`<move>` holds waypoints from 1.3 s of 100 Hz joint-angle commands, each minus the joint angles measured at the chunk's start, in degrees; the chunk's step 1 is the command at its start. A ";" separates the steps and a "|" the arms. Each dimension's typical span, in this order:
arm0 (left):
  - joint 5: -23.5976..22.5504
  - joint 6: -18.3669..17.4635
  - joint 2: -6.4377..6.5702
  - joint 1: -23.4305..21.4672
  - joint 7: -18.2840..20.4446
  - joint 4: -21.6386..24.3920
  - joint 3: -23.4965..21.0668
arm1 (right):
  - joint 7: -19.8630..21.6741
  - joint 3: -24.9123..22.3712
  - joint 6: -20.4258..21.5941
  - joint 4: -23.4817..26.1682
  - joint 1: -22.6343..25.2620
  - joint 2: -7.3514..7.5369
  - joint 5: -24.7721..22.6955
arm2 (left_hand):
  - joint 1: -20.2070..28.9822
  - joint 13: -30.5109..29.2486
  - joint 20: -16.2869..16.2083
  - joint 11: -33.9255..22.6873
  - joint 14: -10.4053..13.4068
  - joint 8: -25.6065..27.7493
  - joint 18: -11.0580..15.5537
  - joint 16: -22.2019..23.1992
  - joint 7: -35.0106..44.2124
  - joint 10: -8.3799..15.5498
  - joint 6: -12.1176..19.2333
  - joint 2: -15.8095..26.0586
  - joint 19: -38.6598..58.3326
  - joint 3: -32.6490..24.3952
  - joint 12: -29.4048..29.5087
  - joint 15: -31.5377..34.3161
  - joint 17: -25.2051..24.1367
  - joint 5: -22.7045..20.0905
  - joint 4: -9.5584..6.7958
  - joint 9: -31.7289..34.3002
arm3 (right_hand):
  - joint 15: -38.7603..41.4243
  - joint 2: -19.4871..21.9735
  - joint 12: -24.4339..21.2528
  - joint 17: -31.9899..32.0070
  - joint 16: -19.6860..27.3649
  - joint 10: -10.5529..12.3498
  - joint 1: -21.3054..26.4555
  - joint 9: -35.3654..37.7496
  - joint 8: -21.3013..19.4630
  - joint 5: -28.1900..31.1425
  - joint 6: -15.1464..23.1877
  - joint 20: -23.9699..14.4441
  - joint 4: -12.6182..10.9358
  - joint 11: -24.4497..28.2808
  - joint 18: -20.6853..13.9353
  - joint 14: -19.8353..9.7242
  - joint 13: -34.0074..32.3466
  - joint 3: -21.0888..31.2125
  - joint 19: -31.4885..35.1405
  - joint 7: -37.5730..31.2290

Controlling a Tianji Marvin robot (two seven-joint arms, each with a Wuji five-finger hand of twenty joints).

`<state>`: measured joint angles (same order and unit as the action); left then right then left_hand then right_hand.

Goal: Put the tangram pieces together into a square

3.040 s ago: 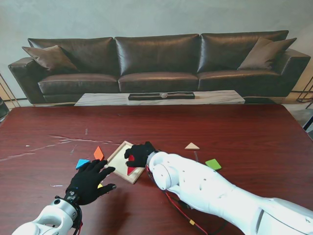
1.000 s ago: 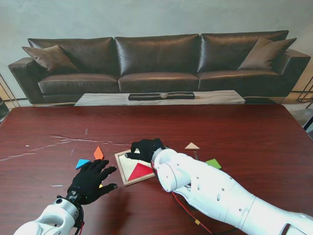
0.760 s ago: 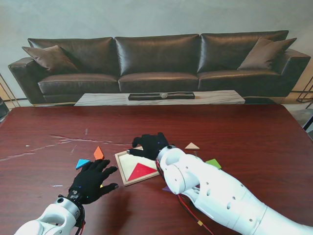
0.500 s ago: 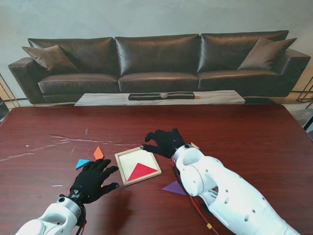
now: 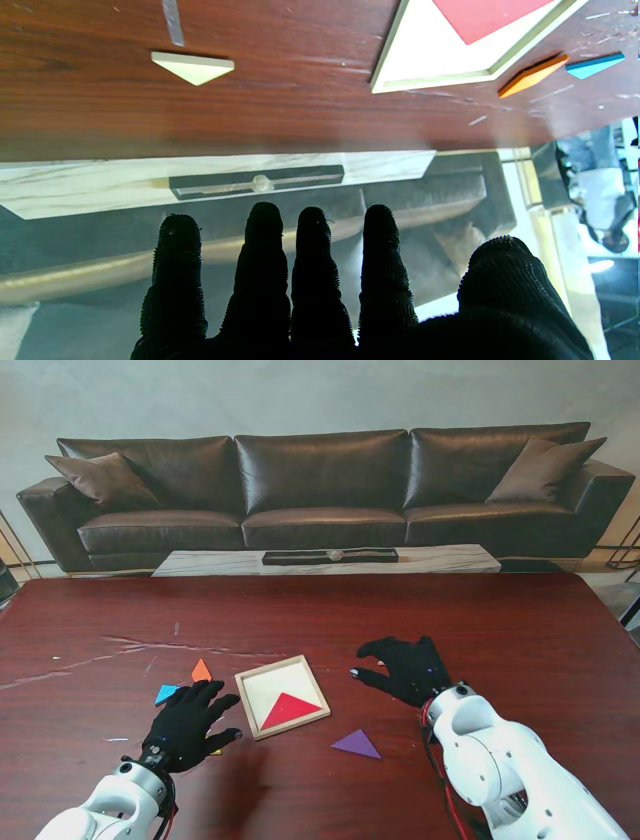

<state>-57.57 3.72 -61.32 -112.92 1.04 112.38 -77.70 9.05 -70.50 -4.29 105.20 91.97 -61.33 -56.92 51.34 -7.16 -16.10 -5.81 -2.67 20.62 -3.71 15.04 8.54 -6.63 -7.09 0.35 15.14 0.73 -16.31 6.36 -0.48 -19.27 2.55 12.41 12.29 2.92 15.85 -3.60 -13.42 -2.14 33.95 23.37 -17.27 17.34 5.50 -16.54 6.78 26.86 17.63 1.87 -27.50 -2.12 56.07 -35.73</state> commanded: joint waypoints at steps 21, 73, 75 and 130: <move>-0.26 -0.25 -0.01 0.64 0.11 -0.61 0.27 | -1.98 -4.02 3.19 1.45 6.65 0.81 -0.25 | 1.64 -0.30 -1.36 -0.42 -0.59 0.49 -1.16 0.78 0.96 1.37 0.90 -0.74 0.82 -0.49 -0.48 0.21 -0.01 -0.13 -2.57 -0.69 | -1.20 -3.16 -0.89 1.39 0.81 0.72 0.99 -1.09 0.03 -1.43 1.28 1.94 -1.82 -0.88 -1.10 -1.03 0.68 -1.03 -1.57 1.04; -0.90 -0.73 -0.11 -0.81 -0.84 0.22 -0.52 | 2.09 0.20 3.15 1.11 6.33 1.72 -4.39 | 1.50 -0.39 -1.30 -0.49 -0.44 0.43 -1.29 0.88 1.29 1.39 0.96 -0.38 1.24 -0.57 -0.44 0.05 -0.22 -0.24 -2.57 -0.76 | -1.13 -7.64 -0.35 0.85 0.70 -1.42 2.12 -2.71 -0.66 -3.30 0.71 2.48 -1.50 0.17 -1.46 0.37 1.13 -0.80 -1.45 0.78; -0.90 -0.71 -0.12 -0.93 -0.90 0.28 -0.60 | 2.05 0.21 3.10 1.22 6.44 1.71 -4.37 | 1.53 -0.38 -1.29 -0.47 -0.47 0.42 -1.35 0.88 1.30 1.38 0.94 -0.43 1.24 -0.57 -0.43 0.03 -0.24 -0.26 -2.57 -0.78 | -1.06 -7.62 -0.34 0.83 0.67 -1.45 2.14 -2.70 -0.68 -3.29 0.75 2.49 -1.49 0.22 -1.41 0.38 1.03 -0.78 -1.45 0.74; -0.99 0.65 0.35 -0.73 3.36 -1.09 -1.35 | -4.41 -2.12 0.67 2.75 11.91 0.71 -2.33 | 1.97 -0.46 -1.17 -0.61 -5.15 -0.30 -8.64 1.30 1.99 1.34 3.82 -10.94 4.12 -7.82 -0.16 0.60 0.55 1.48 -4.32 -1.27 | -0.85 -6.92 -0.40 0.47 0.64 -1.25 2.28 -1.85 -0.87 -2.10 0.43 2.71 -1.44 0.44 -1.00 0.26 0.50 -0.61 -1.32 0.26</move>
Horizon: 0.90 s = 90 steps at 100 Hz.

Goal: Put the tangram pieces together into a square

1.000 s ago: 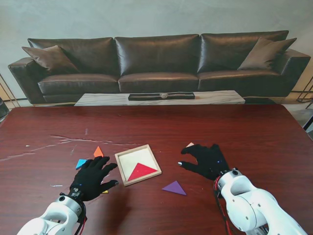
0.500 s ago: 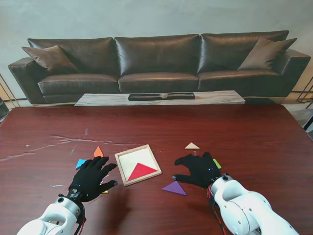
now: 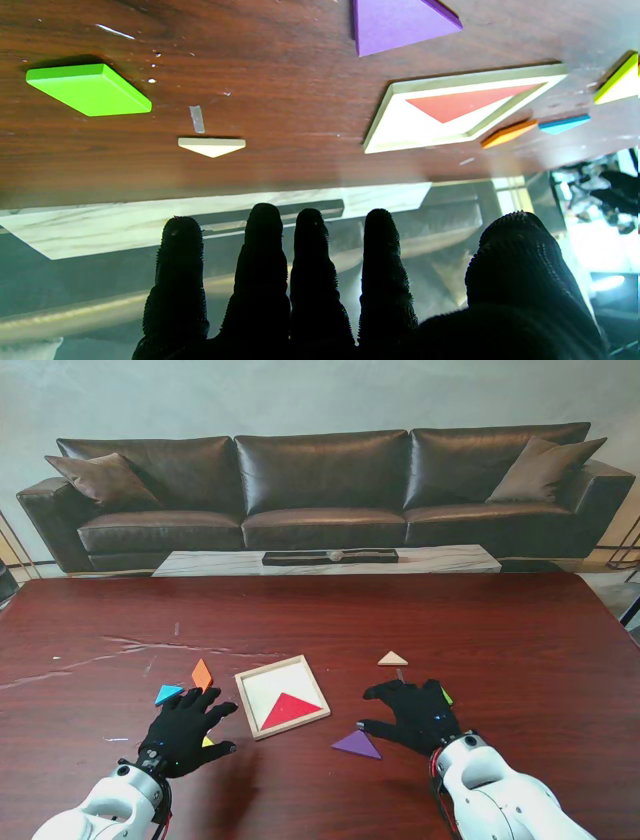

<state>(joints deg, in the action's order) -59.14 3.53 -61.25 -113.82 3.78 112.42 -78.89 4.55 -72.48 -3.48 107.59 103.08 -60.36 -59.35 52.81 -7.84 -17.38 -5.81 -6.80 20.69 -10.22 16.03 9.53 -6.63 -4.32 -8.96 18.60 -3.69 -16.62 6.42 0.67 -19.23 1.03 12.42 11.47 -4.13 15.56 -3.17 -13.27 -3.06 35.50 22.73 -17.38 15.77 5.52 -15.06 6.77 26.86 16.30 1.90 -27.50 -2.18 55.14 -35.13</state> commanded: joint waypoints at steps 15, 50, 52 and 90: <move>1.29 2.25 0.59 0.95 3.25 -3.38 -0.12 | 0.51 -1.13 -0.02 0.93 1.59 -0.24 -0.12 | 0.72 1.47 0.15 -0.99 -2.23 -0.52 -4.16 0.44 0.91 1.15 1.35 -2.64 0.76 -4.60 -0.15 0.58 -0.84 2.87 -2.45 -2.88 | -0.05 0.54 -0.12 0.06 0.49 -0.27 0.68 -1.09 -0.75 -0.50 0.42 1.25 -1.45 0.43 0.24 0.10 0.47 -0.51 -0.37 -0.28; 2.97 4.70 0.94 3.37 6.09 -7.37 0.37 | 3.48 -4.00 8.87 0.43 1.04 0.06 5.97 | -0.28 4.91 0.41 3.09 -5.29 -1.00 -6.53 0.32 1.05 0.13 3.05 -3.73 0.60 -8.31 0.40 0.17 -1.66 6.03 -1.46 -6.25 | -1.11 1.39 -0.59 1.25 0.89 1.09 -0.96 -1.04 -0.50 -0.87 1.37 2.26 -1.39 -0.66 -4.09 -2.00 1.91 -1.01 -2.29 0.49; 2.83 4.96 0.98 3.51 6.43 -7.46 0.46 | 4.09 -4.16 9.72 0.30 0.78 0.14 6.69 | -0.40 5.04 0.41 3.42 -5.33 -1.01 -6.55 0.26 1.00 0.14 3.11 -3.70 0.55 -8.35 0.37 0.04 -1.73 6.27 -1.42 -6.42 | -1.13 1.49 -0.62 1.32 0.90 1.21 -1.12 -1.08 -0.45 -0.95 1.32 2.39 -1.40 -0.76 -4.45 -2.00 1.97 -1.03 -2.54 0.61; 0.05 7.45 1.69 7.84 10.44 -10.74 3.10 | 10.62 -5.13 17.36 -2.39 -3.26 1.30 9.73 | -1.02 5.81 0.06 6.01 -5.29 -1.68 -7.39 0.03 -1.20 -0.57 3.70 -4.10 0.31 -9.60 2.23 -1.89 -1.90 10.89 -1.07 -6.58 | -1.38 2.80 -0.91 1.87 0.98 1.71 -2.21 -1.75 -0.13 -1.51 1.30 3.13 -1.65 -1.52 -4.01 -2.27 3.20 -0.77 -3.78 1.73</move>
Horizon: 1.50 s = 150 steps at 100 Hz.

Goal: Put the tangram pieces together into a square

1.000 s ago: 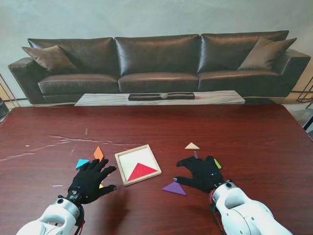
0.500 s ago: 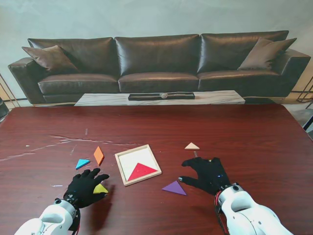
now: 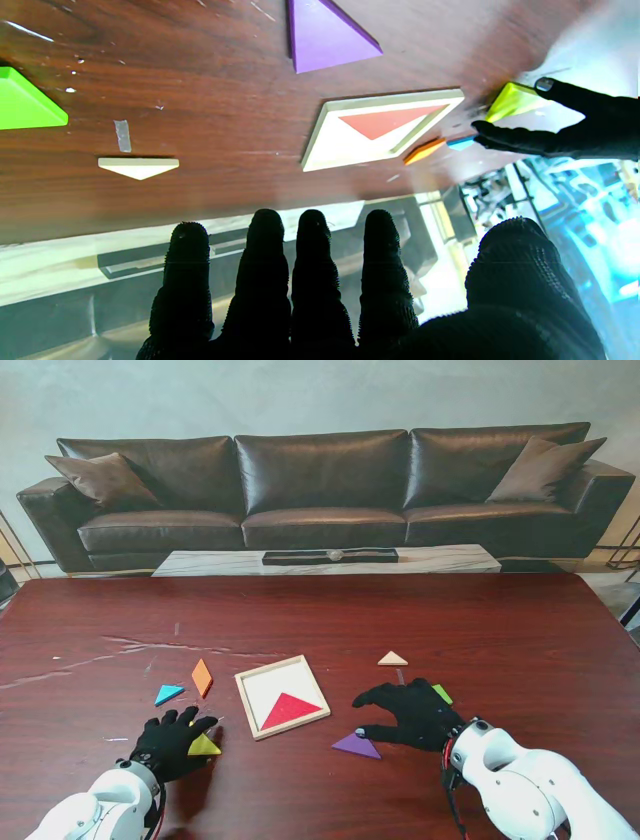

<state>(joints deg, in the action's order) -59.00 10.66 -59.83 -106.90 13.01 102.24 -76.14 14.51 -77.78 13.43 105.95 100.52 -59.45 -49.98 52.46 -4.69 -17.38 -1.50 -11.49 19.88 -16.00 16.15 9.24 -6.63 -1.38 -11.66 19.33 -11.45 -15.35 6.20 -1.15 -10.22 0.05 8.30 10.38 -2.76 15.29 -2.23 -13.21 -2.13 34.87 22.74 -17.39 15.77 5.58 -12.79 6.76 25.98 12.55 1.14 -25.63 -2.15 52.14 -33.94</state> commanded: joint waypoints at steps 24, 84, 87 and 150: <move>-0.74 1.19 0.64 4.48 2.77 -3.71 2.59 | 3.77 1.76 3.72 -5.42 -6.15 1.11 1.43 | -0.94 3.04 -0.10 2.10 -1.01 -0.91 -2.23 0.00 -1.24 -1.12 0.50 -1.54 -0.23 -2.94 2.86 -2.60 -0.70 1.67 0.04 -2.63 | -0.53 2.19 -0.64 1.69 1.01 0.98 -2.02 -2.77 -0.23 -1.70 1.47 1.06 -1.67 -0.77 -0.47 -1.83 2.37 -0.69 -1.03 0.67; -4.28 5.01 1.05 2.33 6.85 -1.72 3.89 | 3.66 2.47 5.14 -10.11 -9.87 1.16 3.68 | -0.17 -2.70 -0.31 -4.05 -2.42 -0.10 -0.30 1.80 2.98 -4.02 -0.45 -2.56 5.77 -7.55 -3.86 4.22 2.87 -1.42 0.46 1.49 | 0.08 5.70 -0.51 2.02 0.89 1.14 -2.22 -2.48 -0.59 -1.75 1.47 1.16 -1.69 -0.30 -0.61 -2.38 2.35 -0.42 -0.70 0.48; -4.07 5.04 1.06 2.42 6.89 -1.89 3.99 | 3.57 2.43 5.18 -10.12 -9.80 1.15 3.70 | 0.15 -3.16 -0.04 -5.18 -2.63 -0.04 -0.11 1.86 3.71 -4.12 -0.42 -2.74 7.11 -8.23 -3.72 4.89 2.90 -1.43 0.70 1.84 | 0.14 5.89 -0.49 1.89 0.87 1.15 -2.25 -2.35 -0.62 -1.66 1.55 1.14 -1.68 -0.25 -0.60 -2.33 2.23 -0.45 -0.63 0.44; -3.47 6.92 0.57 1.40 0.37 -4.92 5.71 | 4.70 1.05 3.39 -7.85 -7.79 1.15 4.23 | 1.50 -0.54 -1.38 0.26 -2.57 -0.66 0.69 3.18 7.10 -4.32 -1.33 -4.34 16.38 -11.96 -1.99 9.66 7.34 -1.48 1.25 -2.48 | 0.47 7.45 -0.44 1.53 0.74 1.06 -1.69 -0.90 -1.02 -0.82 2.07 0.85 -1.73 -0.14 0.50 -2.37 0.88 -0.65 0.23 0.11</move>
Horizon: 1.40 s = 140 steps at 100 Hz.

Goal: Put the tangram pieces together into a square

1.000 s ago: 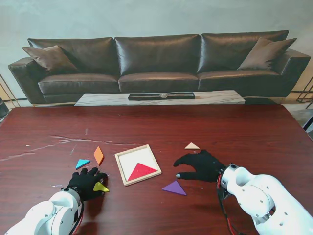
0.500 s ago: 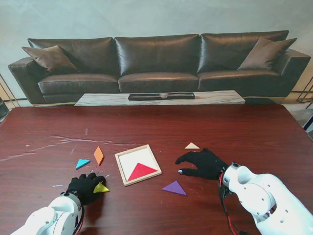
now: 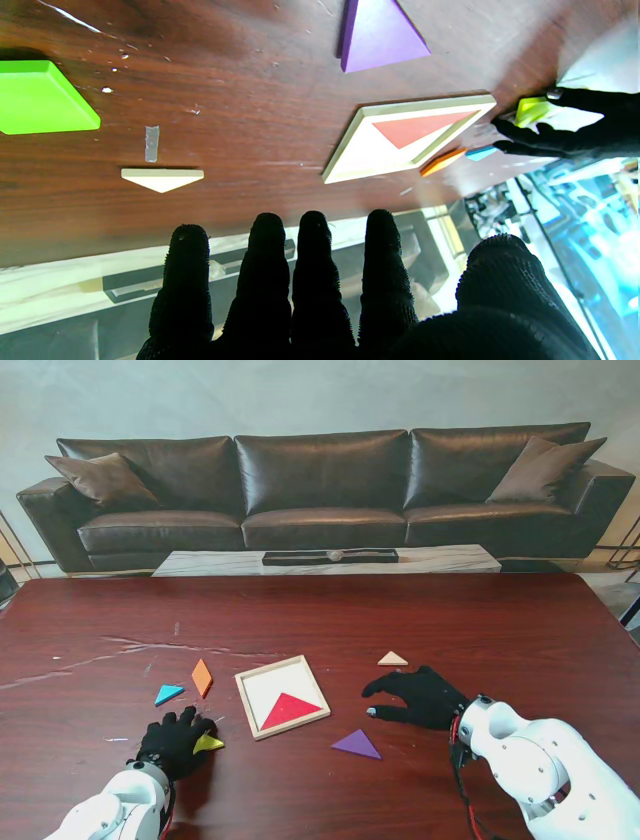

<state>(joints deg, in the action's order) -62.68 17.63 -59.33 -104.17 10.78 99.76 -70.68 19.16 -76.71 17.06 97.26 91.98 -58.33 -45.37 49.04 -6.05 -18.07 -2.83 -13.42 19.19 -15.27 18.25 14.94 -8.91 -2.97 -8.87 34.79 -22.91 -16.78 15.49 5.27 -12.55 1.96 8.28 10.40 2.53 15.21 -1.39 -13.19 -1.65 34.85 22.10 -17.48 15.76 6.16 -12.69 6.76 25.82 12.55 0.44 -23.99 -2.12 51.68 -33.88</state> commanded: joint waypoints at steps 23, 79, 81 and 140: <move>0.44 0.03 0.33 -1.87 5.13 -2.33 -0.42 | 0.12 -0.38 -0.66 2.06 1.69 0.02 -0.98 | 3.46 1.30 -1.01 2.00 -3.58 0.20 1.64 1.17 1.56 -3.69 0.32 -6.84 1.77 0.31 -0.58 1.33 2.25 1.28 -0.50 -2.60 | 0.50 2.44 -0.35 0.53 0.65 0.75 -1.59 0.25 -1.02 -0.47 2.03 0.66 -1.72 -0.01 0.76 -1.76 -1.17 -0.76 0.91 -0.09; -4.95 -5.05 1.29 -2.73 14.01 -0.64 -2.75 | -0.02 0.56 -1.33 1.25 1.23 -0.05 0.07 | 17.07 -5.66 2.74 0.69 7.00 -0.19 22.14 15.62 7.44 -6.80 -2.73 -13.33 9.87 -9.23 -4.08 22.49 18.60 1.36 2.43 -2.72 | 1.13 2.77 -0.21 -0.48 0.38 1.02 -1.42 3.35 -1.16 0.80 2.13 0.29 -1.77 0.23 1.66 -1.83 -4.15 -0.79 1.65 -0.55; -5.28 -5.21 1.32 -2.66 14.29 -0.69 -2.75 | -0.01 0.55 -1.35 1.23 1.24 -0.05 0.12 | 17.44 -5.93 3.40 0.53 7.52 -0.30 22.26 16.85 7.88 -6.82 -3.09 -13.52 11.26 -8.82 -4.94 24.15 18.71 0.80 2.54 -2.73 | 1.12 2.79 -0.22 -0.48 0.38 1.01 -1.42 3.37 -1.16 0.79 2.12 0.29 -1.77 0.21 1.68 -1.88 -4.17 -0.78 1.65 -0.54; -5.35 -7.65 1.55 -0.04 11.61 -4.92 -1.21 | 0.19 -0.27 -1.31 1.07 1.74 -0.02 0.31 | 16.78 -23.91 -7.18 -19.31 12.82 1.40 24.07 26.70 17.70 2.84 -1.70 -15.22 26.40 -2.98 -8.67 32.99 27.62 -20.29 1.78 6.84 | 1.05 2.71 -0.17 -0.93 0.23 1.32 -1.15 4.27 -1.08 1.07 2.27 0.06 -1.80 -0.15 2.10 -1.82 -5.35 -0.78 1.88 -0.67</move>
<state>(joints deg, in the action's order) -68.63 10.23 -57.92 -101.95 19.87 100.45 -73.41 19.15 -77.01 15.80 98.24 93.27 -58.36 -44.98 63.56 -23.15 -20.51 -18.88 -7.80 16.04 1.52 43.34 18.67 -8.26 -3.01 -22.26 54.24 -29.29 -25.90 39.94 29.09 -17.23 1.92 12.77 11.52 3.14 15.22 -2.31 -13.19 -1.03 34.85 25.14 -18.14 16.79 6.83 -12.68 6.75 25.88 13.52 -0.21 -28.66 -2.12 52.70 -34.10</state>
